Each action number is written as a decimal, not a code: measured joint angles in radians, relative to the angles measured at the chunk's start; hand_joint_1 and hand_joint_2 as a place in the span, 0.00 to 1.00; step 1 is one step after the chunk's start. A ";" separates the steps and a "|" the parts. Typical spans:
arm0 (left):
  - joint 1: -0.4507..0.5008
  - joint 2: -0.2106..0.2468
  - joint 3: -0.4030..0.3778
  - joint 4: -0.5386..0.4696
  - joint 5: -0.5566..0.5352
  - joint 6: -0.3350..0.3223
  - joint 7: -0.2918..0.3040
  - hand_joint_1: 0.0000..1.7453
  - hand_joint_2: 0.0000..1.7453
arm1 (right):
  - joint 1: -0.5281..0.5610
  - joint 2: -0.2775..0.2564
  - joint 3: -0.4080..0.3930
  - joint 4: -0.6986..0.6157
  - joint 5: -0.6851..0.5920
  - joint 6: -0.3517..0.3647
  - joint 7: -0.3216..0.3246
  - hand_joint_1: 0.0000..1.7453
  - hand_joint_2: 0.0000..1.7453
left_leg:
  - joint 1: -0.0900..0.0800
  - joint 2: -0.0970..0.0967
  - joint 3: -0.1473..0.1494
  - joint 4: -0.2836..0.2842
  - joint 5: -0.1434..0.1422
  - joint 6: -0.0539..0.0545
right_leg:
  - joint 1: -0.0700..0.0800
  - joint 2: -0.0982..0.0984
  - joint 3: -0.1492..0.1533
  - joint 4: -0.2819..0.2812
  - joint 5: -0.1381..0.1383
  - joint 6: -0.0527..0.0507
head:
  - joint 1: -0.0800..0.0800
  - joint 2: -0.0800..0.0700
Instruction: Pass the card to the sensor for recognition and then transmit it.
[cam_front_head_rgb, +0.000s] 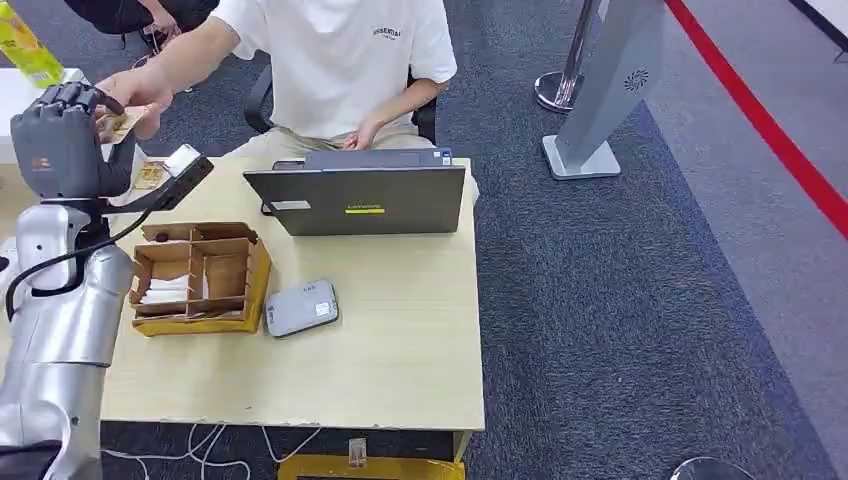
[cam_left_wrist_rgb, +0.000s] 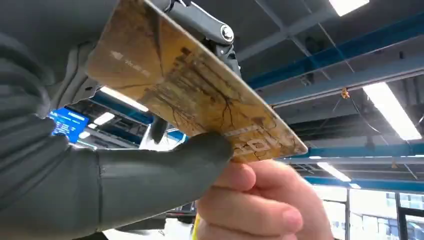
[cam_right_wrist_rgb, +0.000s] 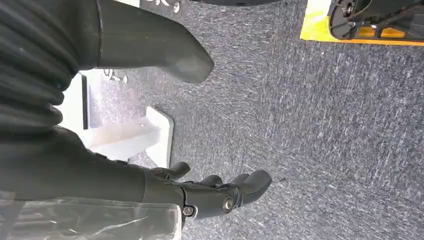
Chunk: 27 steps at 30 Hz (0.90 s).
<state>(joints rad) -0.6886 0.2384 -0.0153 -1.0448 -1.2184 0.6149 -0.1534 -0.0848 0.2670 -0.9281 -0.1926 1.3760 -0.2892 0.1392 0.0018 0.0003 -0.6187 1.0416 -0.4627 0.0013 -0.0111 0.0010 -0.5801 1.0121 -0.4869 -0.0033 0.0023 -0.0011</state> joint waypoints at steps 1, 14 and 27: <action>0.000 -0.001 -0.001 0.003 0.000 0.000 0.000 1.00 1.00 | 0.000 0.000 0.000 0.000 0.000 0.002 0.000 0.00 1.00 | 0.000 0.000 0.000 0.000 0.000 0.000 | 0.000 0.000 0.000 0.000 0.000 0.000 | 0.000 0.000; -0.003 -0.007 -0.009 0.049 0.003 0.000 0.000 1.00 1.00 | 0.000 0.000 0.000 0.001 0.000 0.002 0.000 0.00 1.00 | 0.000 0.000 0.000 0.000 0.000 0.000 | 0.000 0.000 0.000 0.000 0.000 0.000 | 0.000 0.000; 0.009 -0.019 -0.032 0.083 0.026 -0.007 0.000 1.00 1.00 | 0.000 0.000 0.000 0.001 -0.004 0.001 0.000 0.00 1.00 | 0.000 0.000 0.000 0.000 0.000 0.000 | 0.000 0.000 0.000 0.000 0.000 0.000 | 0.000 0.000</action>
<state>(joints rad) -0.6800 0.2190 -0.0469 -0.9621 -1.1929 0.6081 -0.1534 -0.0851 0.2667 -0.9285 -0.1919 1.3718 -0.2884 0.1396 0.0016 0.0005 -0.6186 1.0417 -0.4626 0.0012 -0.0108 0.0013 -0.5801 1.0124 -0.4868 -0.0034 0.0019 -0.0011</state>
